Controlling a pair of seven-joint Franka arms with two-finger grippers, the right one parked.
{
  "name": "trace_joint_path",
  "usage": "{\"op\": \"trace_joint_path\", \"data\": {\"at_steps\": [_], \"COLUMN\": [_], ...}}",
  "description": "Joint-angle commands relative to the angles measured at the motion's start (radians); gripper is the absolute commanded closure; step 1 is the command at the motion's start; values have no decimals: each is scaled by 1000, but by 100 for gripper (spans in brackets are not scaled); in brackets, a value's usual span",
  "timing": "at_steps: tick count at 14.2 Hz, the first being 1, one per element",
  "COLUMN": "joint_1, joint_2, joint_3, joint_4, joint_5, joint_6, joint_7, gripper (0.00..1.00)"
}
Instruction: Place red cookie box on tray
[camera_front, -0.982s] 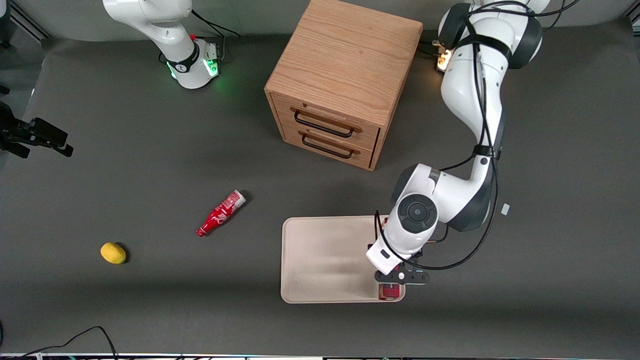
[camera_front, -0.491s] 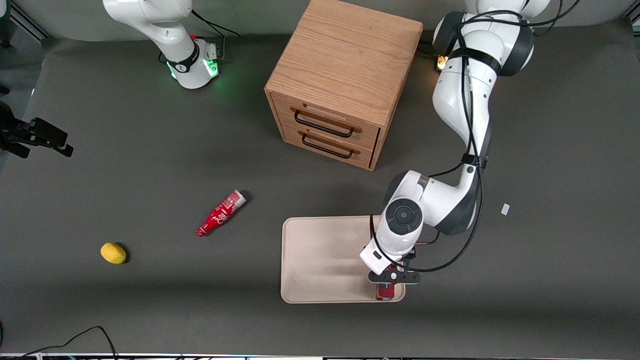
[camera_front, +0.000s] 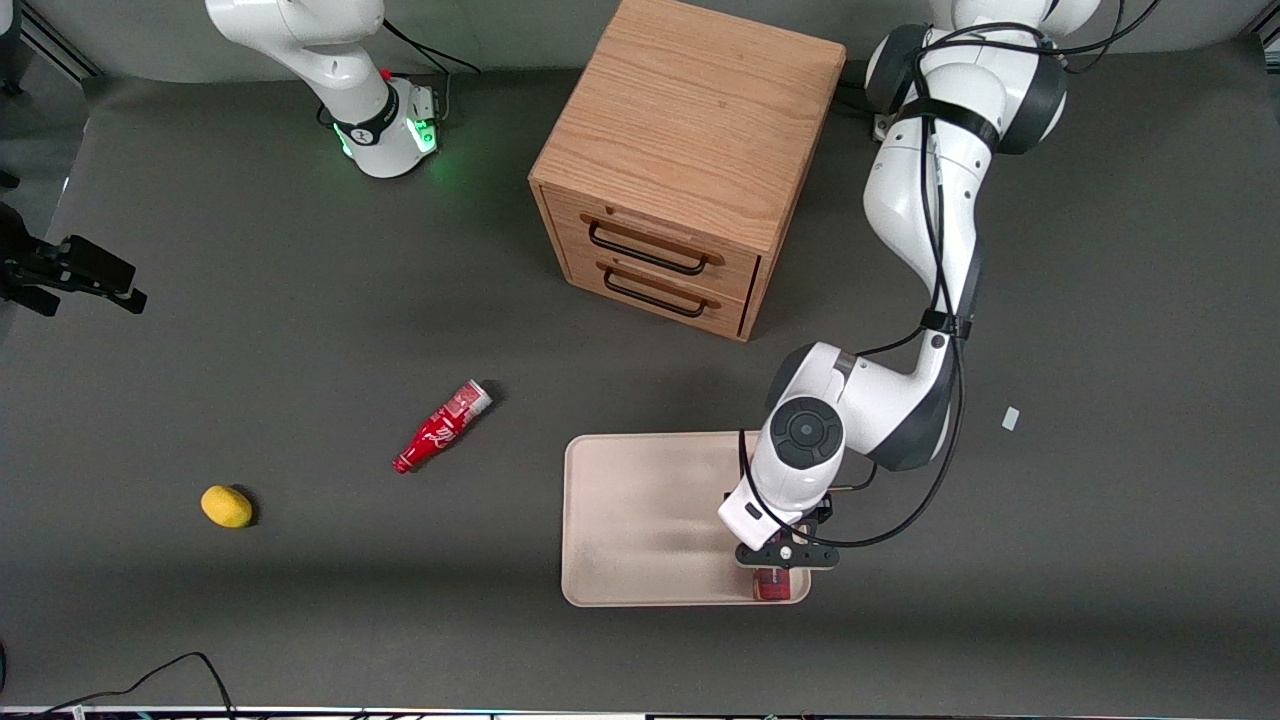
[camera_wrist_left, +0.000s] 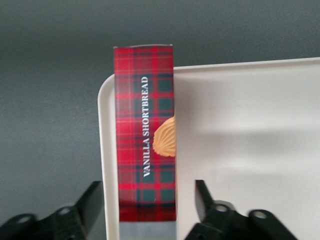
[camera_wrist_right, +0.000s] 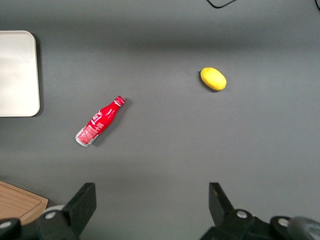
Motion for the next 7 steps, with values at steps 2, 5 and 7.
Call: {"op": "trace_joint_path", "data": {"at_steps": [2,5,7], "joint_1": [3,62,119], "joint_2": [-132,-279,-451], "joint_3": [7,7,7], "joint_4": [10,-7,-152], "joint_5": [10,-33,-37], "joint_6": [-231,-417,-474], "joint_7": [0,121,191], "gripper": [0,0,0]}}
